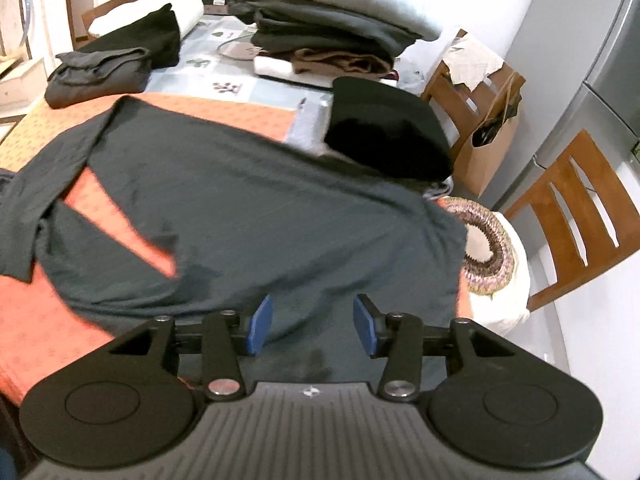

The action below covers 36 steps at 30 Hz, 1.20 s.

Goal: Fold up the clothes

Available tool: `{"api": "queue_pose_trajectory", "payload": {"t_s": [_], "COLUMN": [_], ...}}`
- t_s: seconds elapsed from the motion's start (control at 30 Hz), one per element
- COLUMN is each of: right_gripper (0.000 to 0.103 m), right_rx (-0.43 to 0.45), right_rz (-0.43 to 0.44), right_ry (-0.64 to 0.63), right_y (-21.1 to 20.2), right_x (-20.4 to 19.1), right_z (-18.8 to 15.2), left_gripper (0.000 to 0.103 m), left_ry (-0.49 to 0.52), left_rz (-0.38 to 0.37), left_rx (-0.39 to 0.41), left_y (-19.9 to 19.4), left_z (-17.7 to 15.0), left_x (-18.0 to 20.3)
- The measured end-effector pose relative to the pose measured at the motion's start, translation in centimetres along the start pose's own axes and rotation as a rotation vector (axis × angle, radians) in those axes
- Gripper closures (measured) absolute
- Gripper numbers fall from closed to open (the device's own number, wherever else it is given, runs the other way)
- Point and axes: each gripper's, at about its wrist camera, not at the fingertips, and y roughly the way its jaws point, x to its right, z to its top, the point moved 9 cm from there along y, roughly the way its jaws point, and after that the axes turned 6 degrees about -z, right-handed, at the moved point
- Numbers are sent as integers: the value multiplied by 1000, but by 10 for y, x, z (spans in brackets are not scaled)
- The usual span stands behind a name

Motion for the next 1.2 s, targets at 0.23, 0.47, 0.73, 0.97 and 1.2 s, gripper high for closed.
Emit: {"api": "queue_pose_trajectory", "payload": {"t_s": [0.23,0.47,0.73,0.97,1.2], "right_gripper": [51,51,51,51,51], "right_rx": [-24,-41,-47,-54,-53], "right_rz": [-24,-51,-85,-97,-91], "right_ry": [38,55,60,65,55], "right_y": [-19,-37,-50,-53,-48], "right_x": [-43,-65,-75,-79,-84], "right_z": [-27,-41,-45,-44,-32], "left_gripper": [36,57,70,101,101], "left_ry": [162,339,551,382,16], "left_rz": [-163,-230,-288,-256,-136], "left_rx": [-35,-63,-51,43,249], "left_y": [1,13,24,16,-25], "left_z": [-40,-60,-63,-50,5], "left_x": [16,26,46,21,-60]}}
